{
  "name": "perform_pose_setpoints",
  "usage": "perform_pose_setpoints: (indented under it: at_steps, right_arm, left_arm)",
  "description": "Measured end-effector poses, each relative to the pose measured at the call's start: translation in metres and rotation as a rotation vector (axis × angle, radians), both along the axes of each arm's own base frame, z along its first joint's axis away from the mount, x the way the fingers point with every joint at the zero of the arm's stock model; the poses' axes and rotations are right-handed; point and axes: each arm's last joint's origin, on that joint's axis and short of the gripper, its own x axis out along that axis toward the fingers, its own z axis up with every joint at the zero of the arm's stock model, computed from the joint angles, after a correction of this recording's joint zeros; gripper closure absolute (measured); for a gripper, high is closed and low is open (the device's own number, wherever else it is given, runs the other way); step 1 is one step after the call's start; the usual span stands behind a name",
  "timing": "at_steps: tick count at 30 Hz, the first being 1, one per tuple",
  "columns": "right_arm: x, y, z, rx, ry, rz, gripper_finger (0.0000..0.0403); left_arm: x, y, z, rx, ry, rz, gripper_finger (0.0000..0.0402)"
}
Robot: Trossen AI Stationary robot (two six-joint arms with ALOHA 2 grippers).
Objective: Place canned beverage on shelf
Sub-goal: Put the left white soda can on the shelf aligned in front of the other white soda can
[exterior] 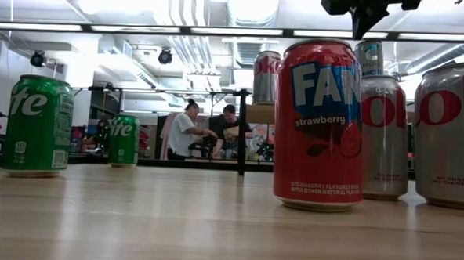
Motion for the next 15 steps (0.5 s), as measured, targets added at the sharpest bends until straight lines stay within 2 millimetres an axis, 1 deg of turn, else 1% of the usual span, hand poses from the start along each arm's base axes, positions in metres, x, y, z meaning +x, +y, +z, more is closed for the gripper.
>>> perform_pose_setpoints:
  at_steps: [10, 15]
  right_arm:
    - [0.002, -0.001, -0.012, -0.034, 0.059, -0.011, 0.0390]
    - [0.002, -0.001, -0.015, -0.033, 0.067, -0.012, 0.0390]
  left_arm:
    - [0.000, 0.000, 0.000, 0.000, 0.000, 0.000, 0.0400]
    - [0.000, 0.000, 0.000, 0.000, 0.000, 0.000, 0.0400]
